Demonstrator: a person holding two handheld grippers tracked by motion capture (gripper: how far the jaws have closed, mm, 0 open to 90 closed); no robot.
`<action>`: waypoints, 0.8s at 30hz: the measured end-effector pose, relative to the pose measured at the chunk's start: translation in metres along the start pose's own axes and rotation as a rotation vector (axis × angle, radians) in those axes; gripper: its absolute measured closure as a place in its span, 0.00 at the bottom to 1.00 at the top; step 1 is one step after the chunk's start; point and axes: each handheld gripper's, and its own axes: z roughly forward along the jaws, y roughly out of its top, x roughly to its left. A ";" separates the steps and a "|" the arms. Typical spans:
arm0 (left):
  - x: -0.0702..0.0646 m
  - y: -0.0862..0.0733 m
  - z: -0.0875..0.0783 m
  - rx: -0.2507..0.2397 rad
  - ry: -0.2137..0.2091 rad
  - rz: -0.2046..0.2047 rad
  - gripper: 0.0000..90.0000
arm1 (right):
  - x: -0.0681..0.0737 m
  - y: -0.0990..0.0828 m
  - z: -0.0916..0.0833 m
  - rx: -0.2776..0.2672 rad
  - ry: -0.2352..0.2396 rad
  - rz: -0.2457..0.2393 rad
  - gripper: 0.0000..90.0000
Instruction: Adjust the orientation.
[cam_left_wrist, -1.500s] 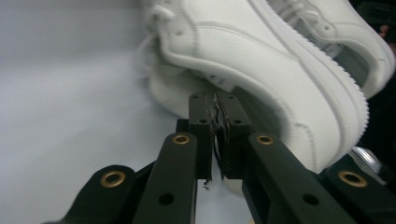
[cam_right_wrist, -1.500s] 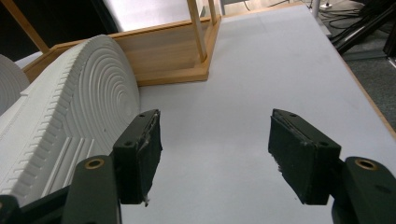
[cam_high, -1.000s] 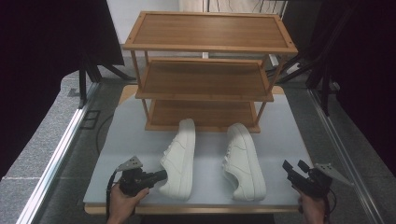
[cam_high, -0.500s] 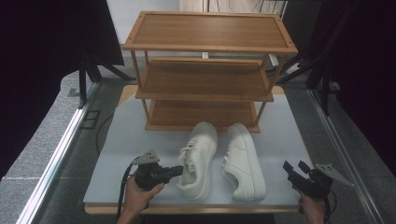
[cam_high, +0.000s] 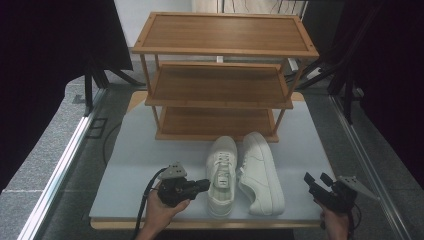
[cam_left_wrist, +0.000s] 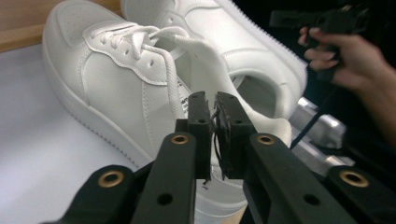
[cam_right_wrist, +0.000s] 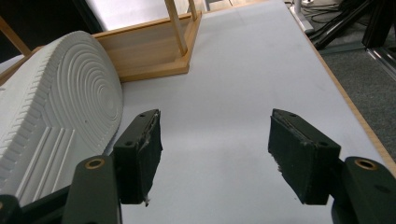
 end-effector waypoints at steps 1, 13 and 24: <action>-0.002 0.001 0.003 0.011 0.031 0.001 0.89 | 0.000 0.000 0.000 0.001 -0.001 0.000 0.38; -0.005 0.018 0.043 0.086 0.240 -0.014 0.53 | 0.000 -0.002 0.001 0.010 -0.010 0.010 0.38; -0.001 0.018 0.054 0.127 0.372 0.091 0.80 | 0.001 -0.003 0.003 0.019 -0.013 0.007 0.38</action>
